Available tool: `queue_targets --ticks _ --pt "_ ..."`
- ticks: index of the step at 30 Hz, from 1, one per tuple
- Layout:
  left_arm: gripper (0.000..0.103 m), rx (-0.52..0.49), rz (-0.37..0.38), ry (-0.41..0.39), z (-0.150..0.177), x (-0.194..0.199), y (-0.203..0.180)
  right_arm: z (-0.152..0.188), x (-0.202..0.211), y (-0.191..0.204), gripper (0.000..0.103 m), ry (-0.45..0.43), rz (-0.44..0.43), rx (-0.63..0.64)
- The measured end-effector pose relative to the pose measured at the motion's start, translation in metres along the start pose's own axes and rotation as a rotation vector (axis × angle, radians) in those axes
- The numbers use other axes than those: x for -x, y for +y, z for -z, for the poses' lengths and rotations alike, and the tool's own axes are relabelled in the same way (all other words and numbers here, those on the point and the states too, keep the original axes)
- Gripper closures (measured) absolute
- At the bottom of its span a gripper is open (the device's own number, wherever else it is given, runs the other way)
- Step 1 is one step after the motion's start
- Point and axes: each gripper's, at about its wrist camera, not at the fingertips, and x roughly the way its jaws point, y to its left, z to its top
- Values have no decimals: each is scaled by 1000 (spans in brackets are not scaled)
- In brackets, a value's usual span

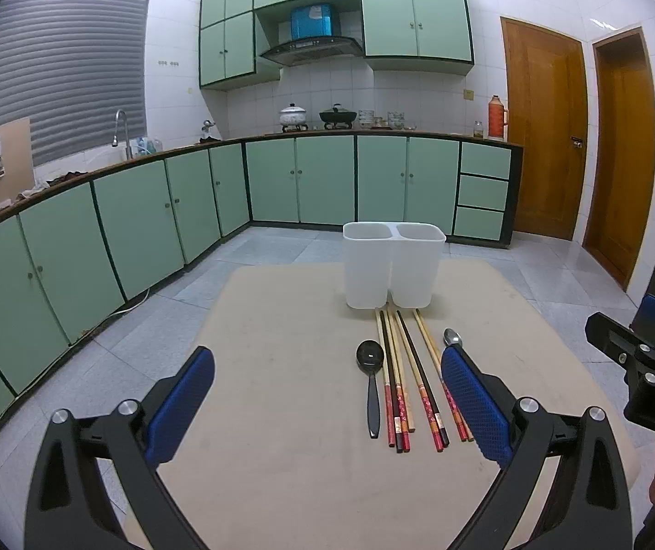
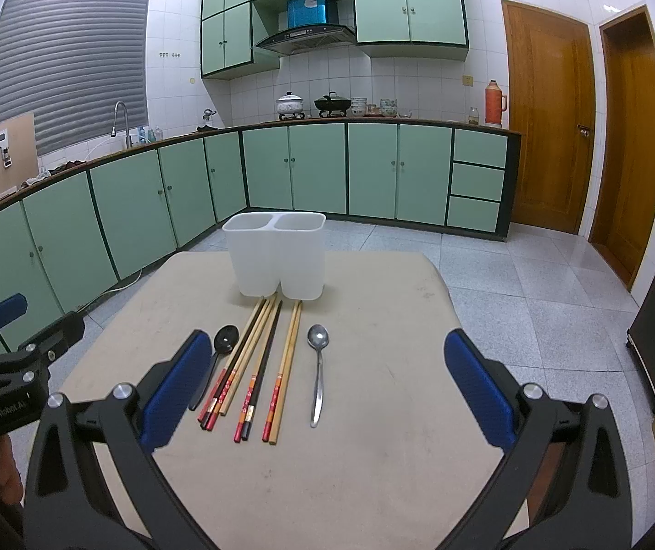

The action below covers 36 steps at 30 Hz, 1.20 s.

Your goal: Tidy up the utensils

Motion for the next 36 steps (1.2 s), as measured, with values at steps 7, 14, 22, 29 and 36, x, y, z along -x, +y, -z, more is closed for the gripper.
queue_targets --ticks 7,14,22,29,36 --pt "6 3 -3 -4 0 1 2 0 0 0 5 0 0 -1" --pt "6 0 -7 -8 -1 3 2 1 -1 0 5 1 -1 -1" --pt "6 1 -7 -9 0 3 2 1 -1 0 5 2 0 -1" --pt "6 1 -8 -8 0 3 2 1 -2 0 5 3 0 -1" --pt "6 6 -11 -7 0 3 5 1 -2 0 5 5 -1 -2"
